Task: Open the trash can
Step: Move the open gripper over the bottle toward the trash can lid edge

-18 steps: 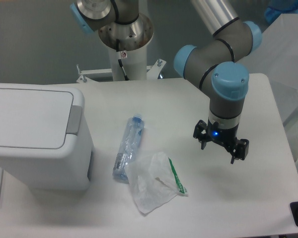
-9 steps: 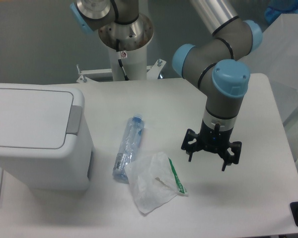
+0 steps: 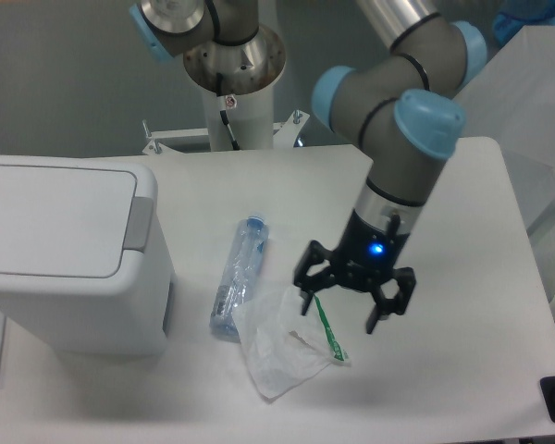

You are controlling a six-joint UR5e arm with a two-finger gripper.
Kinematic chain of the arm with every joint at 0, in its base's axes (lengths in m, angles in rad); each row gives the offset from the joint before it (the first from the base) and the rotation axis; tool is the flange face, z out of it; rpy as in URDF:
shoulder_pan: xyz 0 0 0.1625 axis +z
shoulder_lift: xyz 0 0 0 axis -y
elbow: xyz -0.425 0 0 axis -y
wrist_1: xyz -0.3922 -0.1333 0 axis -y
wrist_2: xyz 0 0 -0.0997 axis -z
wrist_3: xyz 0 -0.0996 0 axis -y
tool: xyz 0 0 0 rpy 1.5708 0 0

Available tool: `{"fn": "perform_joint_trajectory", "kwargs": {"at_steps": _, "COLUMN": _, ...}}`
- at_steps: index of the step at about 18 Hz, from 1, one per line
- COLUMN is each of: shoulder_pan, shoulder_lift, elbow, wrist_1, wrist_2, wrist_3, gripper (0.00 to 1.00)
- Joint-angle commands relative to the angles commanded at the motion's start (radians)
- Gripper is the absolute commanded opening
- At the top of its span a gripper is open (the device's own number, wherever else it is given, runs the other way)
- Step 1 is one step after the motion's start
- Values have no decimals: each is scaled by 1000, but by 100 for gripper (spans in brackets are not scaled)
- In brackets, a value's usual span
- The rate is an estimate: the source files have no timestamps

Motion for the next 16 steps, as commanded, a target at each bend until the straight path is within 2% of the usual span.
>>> {"fn": "perform_joint_trajectory", "kwargs": {"at_steps": 4, "shoulder_pan": -32, "shoulder_lift": 58, "elbow": -14, "wrist_1": -3, "wrist_2": -34, "wrist_3": -11, "gripper": 100}}
{"fn": "perform_joint_trajectory", "kwargs": {"at_steps": 7, "shoulder_pan": -40, "shoulder_lift": 144, "elbow": -81, "wrist_1": 0, "wrist_2": -52, "wrist_3": -18, "gripper": 100}}
{"fn": "perform_joint_trajectory", "kwargs": {"at_steps": 9, "shoulder_pan": -49, "shoulder_lift": 178, "elbow": -104, "wrist_1": 0, "wrist_2": -55, "wrist_3": -20, "gripper": 100}}
{"fn": "perform_joint_trajectory", "kwargs": {"at_steps": 13, "shoulder_pan": -94, "shoulder_lift": 213, "elbow": -129, "wrist_1": 0, "wrist_2": -60, "wrist_3": -23, "gripper": 100}}
{"fn": "perform_joint_trajectory", "kwargs": {"at_steps": 16, "shoulder_pan": -114, "shoulder_lift": 218, "elbow": -132, "wrist_1": 0, "wrist_2": -58, "wrist_3": -26, "gripper": 100}}
